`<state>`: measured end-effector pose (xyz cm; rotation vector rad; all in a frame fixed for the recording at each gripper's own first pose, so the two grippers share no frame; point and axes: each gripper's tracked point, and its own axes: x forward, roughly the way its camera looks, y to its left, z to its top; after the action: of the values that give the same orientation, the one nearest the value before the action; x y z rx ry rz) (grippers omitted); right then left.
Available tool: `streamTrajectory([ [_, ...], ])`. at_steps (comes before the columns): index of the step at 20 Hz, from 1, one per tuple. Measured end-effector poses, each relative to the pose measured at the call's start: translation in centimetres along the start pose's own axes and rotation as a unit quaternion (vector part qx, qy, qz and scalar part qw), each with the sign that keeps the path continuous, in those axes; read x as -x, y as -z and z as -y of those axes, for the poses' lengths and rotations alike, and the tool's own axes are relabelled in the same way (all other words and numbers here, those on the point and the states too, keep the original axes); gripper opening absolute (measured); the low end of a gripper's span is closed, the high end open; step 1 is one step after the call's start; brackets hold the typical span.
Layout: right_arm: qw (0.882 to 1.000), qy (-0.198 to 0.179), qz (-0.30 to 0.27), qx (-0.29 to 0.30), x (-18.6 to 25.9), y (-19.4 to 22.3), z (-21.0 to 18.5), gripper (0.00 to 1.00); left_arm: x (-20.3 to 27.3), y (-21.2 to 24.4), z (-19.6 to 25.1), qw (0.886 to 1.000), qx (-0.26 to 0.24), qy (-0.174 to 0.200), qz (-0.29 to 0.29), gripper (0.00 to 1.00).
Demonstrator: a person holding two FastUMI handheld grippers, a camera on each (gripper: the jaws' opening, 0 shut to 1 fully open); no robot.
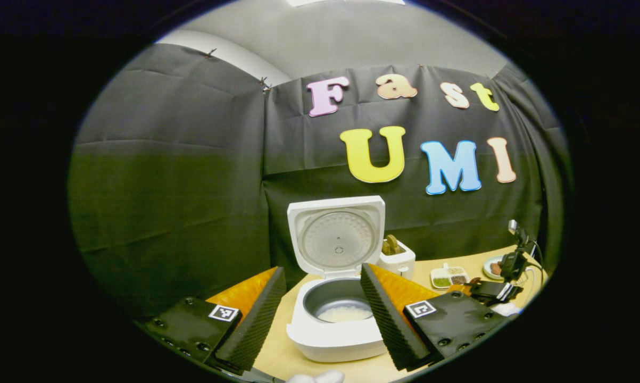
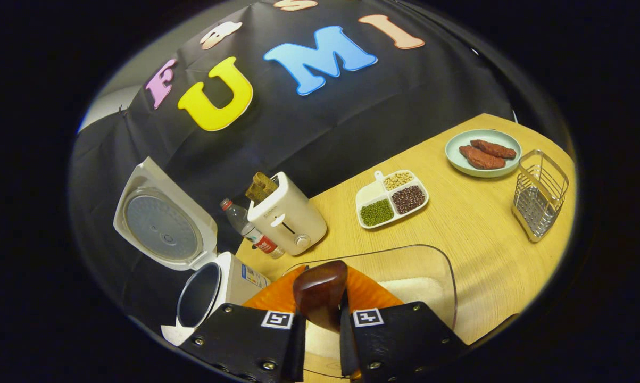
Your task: Close the left gripper, press the button to open the rice cooker; take a wooden spoon from the chopstick holder with the right hand, scoop a spoonful of rice and pour it into the rice cooker, then put the wooden spoon back into the chopstick holder.
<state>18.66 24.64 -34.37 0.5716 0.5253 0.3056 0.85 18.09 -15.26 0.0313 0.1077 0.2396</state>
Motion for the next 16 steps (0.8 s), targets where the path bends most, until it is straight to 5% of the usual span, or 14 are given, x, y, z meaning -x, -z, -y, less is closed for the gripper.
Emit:
streamTrajectory([
  [2,1.0,-0.01,0.003,-0.027,0.4,-0.6,0.2,0.26,0.0,-0.1,0.1,1.0,0.001,0.0,0.0,0.94],
  [3,0.999,-0.015,0.006,-0.041,0.5,-0.9,0.2,0.26,-0.1,-0.1,0.2,1.0,0.0,0.001,0.0,1.0],
  [11,0.983,-0.074,0.026,-0.163,1.7,-3.7,0.3,0.26,0.2,-1.2,0.9,1.0,-0.01,0.004,0.009,0.98],
  [16,0.977,-0.089,0.05,-0.187,3.2,-6.0,0.0,0.26,0.4,-1.5,1.2,1.0,-0.014,0.005,0.01,1.0],
])
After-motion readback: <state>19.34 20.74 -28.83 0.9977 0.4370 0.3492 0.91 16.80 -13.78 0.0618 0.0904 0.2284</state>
